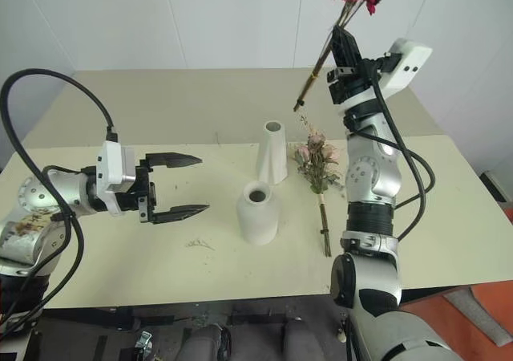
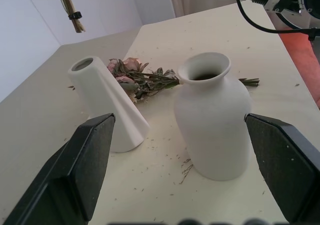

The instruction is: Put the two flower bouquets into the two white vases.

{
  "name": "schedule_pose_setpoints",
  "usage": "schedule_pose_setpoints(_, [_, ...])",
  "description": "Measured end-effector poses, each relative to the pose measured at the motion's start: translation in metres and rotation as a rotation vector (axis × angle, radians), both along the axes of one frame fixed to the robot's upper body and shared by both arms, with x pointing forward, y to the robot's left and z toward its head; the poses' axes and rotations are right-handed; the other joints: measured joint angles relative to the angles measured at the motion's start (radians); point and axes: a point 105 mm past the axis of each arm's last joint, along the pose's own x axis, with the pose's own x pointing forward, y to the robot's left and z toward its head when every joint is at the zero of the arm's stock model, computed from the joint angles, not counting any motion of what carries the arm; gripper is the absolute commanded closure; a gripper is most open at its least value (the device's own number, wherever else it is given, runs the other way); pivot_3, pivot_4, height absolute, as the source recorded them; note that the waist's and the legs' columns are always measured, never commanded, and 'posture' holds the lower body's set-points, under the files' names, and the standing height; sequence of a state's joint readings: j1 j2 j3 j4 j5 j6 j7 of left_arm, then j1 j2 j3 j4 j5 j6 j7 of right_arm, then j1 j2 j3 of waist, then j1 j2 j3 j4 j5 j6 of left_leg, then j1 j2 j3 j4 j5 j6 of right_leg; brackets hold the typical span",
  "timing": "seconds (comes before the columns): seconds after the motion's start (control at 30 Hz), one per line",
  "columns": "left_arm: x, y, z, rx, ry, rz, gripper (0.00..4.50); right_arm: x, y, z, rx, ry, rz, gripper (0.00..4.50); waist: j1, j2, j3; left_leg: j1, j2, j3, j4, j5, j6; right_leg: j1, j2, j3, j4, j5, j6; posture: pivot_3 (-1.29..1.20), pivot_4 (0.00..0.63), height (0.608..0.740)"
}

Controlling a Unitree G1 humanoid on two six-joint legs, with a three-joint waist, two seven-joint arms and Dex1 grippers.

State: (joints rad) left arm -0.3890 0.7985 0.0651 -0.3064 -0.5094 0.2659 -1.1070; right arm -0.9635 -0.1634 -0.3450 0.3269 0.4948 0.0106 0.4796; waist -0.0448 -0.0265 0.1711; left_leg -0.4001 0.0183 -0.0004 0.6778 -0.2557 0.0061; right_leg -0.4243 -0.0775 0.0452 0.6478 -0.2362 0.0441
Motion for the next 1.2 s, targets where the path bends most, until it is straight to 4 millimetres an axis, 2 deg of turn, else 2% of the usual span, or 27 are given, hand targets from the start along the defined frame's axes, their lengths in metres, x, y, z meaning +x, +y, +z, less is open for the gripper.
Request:
schedule_pose_setpoints(0.27, [-0.003,0.003,-0.001,0.0,-0.007,0.023,0.0,0.0,0.026,-0.004,-0.024,-0.001,0.073,4.48,0.0,0.0,0.0,0.0,0.0,0.0,0.0,0.0,0.0,0.0,0.0,0.0,0.0,0.0,0.0,0.0,0.15,0.74])
schedule_pose_setpoints(0.43, [-0.003,0.005,-0.001,-0.003,-0.008,0.039,0.0,0.001,0.035,-0.018,-0.044,0.031,0.096,4.48,0.0,0.0,0.0,0.0,0.0,0.0,0.0,0.0,0.0,0.0,0.0,0.0,0.0,0.0,0.0,0.0,0.15,0.74])
schedule_pose_setpoints(0.7, [0.001,0.017,0.005,-0.004,-0.026,0.105,0.0,-0.002,0.037,-0.02,-0.059,0.026,0.097,4.48,0.0,0.0,0.0,0.0,0.0,0.0,0.0,0.0,0.0,0.0,0.0,0.0,0.0,0.0,0.0,0.0,0.15,0.74])
schedule_pose_setpoints(0.83, [0.001,0.018,0.005,0.0,-0.022,0.112,0.0,-0.001,0.035,-0.03,-0.065,0.052,0.091,4.48,0.0,0.0,0.0,0.0,0.0,0.0,0.0,0.0,0.0,0.0,0.0,0.0,0.0,0.0,0.0,0.0,0.15,0.74])
schedule_pose_setpoints(0.93, [0.001,0.018,0.005,0.0,-0.022,0.112,0.0,-0.001,0.036,-0.03,-0.069,0.05,0.092,4.48,-0.001,0.001,0.0,0.0,0.0,0.0,0.0,0.0,0.0,0.0,0.0,0.0,0.0,0.0,0.0,0.0,0.15,0.74])
schedule_pose_setpoints(1.2, [0.0,0.019,0.002,0.0,-0.011,0.113,0.0,0.005,0.044,-0.046,-0.134,0.066,0.093,4.48,-0.001,0.001,0.0,0.0,0.0,0.0,0.0,0.0,0.0,0.0,0.0,0.0,0.0,0.0,0.0,0.0,0.15,0.74])
